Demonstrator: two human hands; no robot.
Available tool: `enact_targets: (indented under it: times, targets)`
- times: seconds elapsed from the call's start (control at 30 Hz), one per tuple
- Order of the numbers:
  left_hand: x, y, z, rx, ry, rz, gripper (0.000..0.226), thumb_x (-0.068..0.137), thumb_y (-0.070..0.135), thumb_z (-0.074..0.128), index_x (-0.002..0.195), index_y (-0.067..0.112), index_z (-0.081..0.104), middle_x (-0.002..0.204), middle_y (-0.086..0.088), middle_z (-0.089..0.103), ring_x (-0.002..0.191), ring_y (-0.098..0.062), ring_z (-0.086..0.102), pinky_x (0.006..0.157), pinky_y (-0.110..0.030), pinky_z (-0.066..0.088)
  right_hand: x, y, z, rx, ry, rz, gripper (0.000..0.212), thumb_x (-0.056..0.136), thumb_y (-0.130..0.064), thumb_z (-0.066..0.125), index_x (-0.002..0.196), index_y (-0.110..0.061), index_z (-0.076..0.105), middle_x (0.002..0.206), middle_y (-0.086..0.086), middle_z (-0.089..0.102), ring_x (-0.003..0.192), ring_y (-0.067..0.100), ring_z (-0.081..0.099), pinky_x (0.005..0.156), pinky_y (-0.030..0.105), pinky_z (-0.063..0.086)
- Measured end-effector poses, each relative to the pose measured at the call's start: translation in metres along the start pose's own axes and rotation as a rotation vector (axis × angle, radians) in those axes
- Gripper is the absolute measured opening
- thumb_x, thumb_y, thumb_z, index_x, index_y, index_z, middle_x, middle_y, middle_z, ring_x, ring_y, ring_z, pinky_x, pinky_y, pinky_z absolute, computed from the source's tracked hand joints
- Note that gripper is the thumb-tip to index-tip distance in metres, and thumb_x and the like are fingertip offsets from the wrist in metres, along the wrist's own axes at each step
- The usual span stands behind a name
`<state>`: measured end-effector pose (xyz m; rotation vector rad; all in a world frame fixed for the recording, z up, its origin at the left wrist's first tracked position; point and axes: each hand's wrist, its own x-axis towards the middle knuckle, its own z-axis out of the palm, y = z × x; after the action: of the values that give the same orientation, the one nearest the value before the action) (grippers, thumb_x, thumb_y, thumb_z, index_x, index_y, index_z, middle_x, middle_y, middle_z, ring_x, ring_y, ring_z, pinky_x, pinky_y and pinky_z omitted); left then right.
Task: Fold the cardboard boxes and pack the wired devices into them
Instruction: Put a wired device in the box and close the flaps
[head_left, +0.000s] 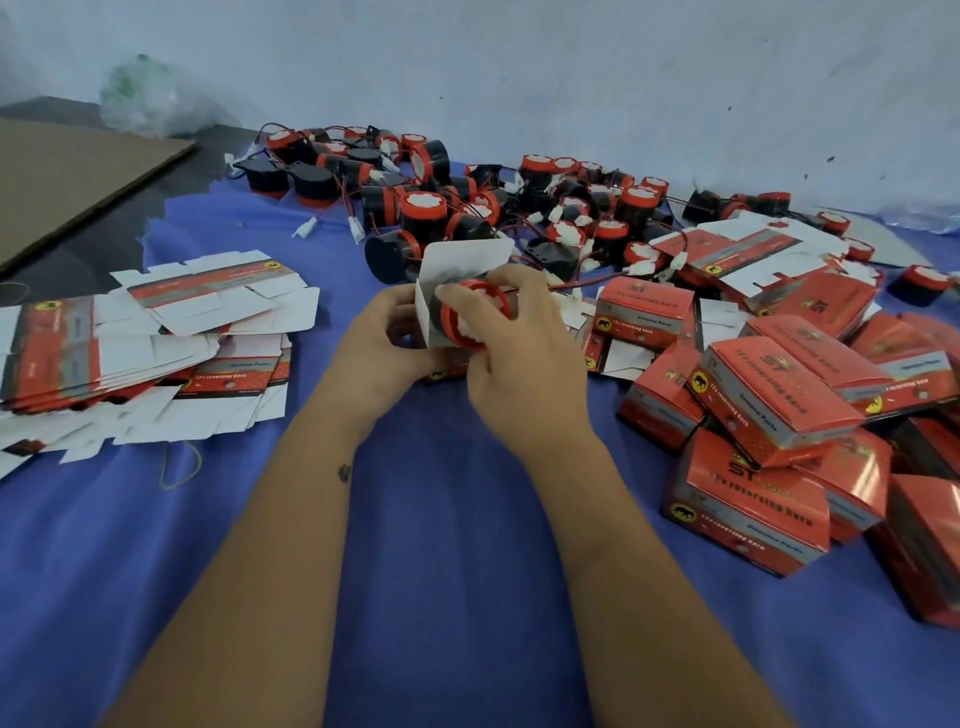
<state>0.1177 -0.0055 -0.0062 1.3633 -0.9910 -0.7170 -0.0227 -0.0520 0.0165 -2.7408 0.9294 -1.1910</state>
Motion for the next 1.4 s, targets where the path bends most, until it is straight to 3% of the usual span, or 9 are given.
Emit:
enact_targets:
  times: [0.4,0.6,0.73,0.87,1.03,1.13,1.2,1.3,1.4]
  targets:
    - [0.002,-0.003,-0.003,0.032,-0.032,0.033,0.065,0.078,-0.014,0.067,0.123,0.031,0.056,0.122,0.008,0.065,0.108,-0.001,0.061,0.073,-0.013,0.053,0.000,0.001,0.008,0.212,-0.013,0.134,0.054,0.083,-0.027,0.071,0.130,-0.015,0.049,0.126,0.000,0.056,0.113,0.017,0.049,0.085,0.017,0.034]
    - [0.001,-0.003,-0.001,0.079,-0.025,0.067,0.062,0.076,-0.010,0.074,0.124,0.026,0.057,0.116,0.014,0.065,0.096,0.017,0.060,0.072,-0.005,0.048,0.000,-0.001,0.011,0.064,0.010,0.235,0.034,0.089,-0.042,0.065,0.109,-0.016,0.059,0.104,-0.001,0.064,0.100,0.020,0.052,0.068,0.030,0.039]
    - [0.001,-0.003,0.001,0.067,0.019,0.052,0.056,0.079,0.001,0.078,0.125,0.023,0.056,0.113,0.014,0.065,0.090,0.019,0.060,0.068,-0.001,0.045,-0.001,-0.002,0.014,-0.037,0.054,0.207,0.028,0.098,-0.030,0.053,0.105,-0.010,0.071,0.103,0.006,0.068,0.100,0.027,0.053,0.078,0.036,0.041]
    - [0.002,-0.003,0.004,0.095,0.041,0.035,0.059,0.081,0.010,0.078,0.130,0.030,0.052,0.116,0.017,0.062,0.103,0.008,0.057,0.067,0.002,0.043,-0.001,0.000,0.014,-0.129,-0.034,0.226,0.033,0.100,-0.028,0.043,0.102,-0.012,0.071,0.098,0.005,0.067,0.097,0.026,0.053,0.077,0.037,0.039]
    - [0.003,-0.003,0.006,0.104,0.062,0.006,0.048,0.088,0.015,0.072,0.127,0.032,0.051,0.112,0.021,0.060,0.096,0.018,0.056,0.067,-0.001,0.045,0.001,0.001,0.016,-0.163,-0.136,0.258,0.039,0.101,-0.033,0.037,0.096,-0.012,0.069,0.106,0.003,0.057,0.098,0.021,0.048,0.075,0.036,0.040]
    - [0.005,-0.002,0.012,0.043,0.108,-0.047,0.043,0.093,0.027,0.064,0.132,0.033,0.050,0.121,0.012,0.062,0.111,-0.001,0.058,0.078,-0.013,0.045,-0.002,0.002,0.016,-0.088,-0.159,0.196,0.033,0.101,-0.032,0.041,0.109,-0.014,0.067,0.117,0.001,0.055,0.102,0.020,0.051,0.077,0.035,0.043]
    - [0.006,-0.002,0.016,0.058,0.146,-0.058,0.044,0.093,0.032,0.063,0.135,0.033,0.047,0.116,0.015,0.061,0.106,-0.001,0.058,0.074,-0.012,0.042,-0.005,-0.001,0.017,0.090,-0.078,0.221,0.025,0.100,-0.027,0.046,0.110,-0.016,0.066,0.116,-0.002,0.055,0.095,0.012,0.053,0.071,0.032,0.045]
    - [0.006,-0.005,0.019,0.172,0.140,-0.047,0.041,0.094,0.036,0.062,0.132,0.035,0.047,0.106,0.020,0.058,0.098,0.002,0.056,0.071,-0.013,0.041,-0.004,-0.006,0.013,0.410,0.342,0.441,0.005,0.089,-0.016,0.053,0.086,-0.020,0.055,0.088,-0.005,0.052,0.071,0.007,0.045,0.061,0.024,0.038]
    - [0.008,-0.009,0.019,0.191,0.133,-0.068,0.029,0.096,0.033,0.058,0.123,0.040,0.048,0.107,0.018,0.059,0.097,0.001,0.057,0.070,-0.013,0.041,0.002,-0.001,0.005,0.766,0.675,0.755,0.025,0.086,-0.013,0.059,0.080,-0.025,0.038,0.070,-0.009,0.040,0.058,0.004,0.037,0.056,0.019,0.036]
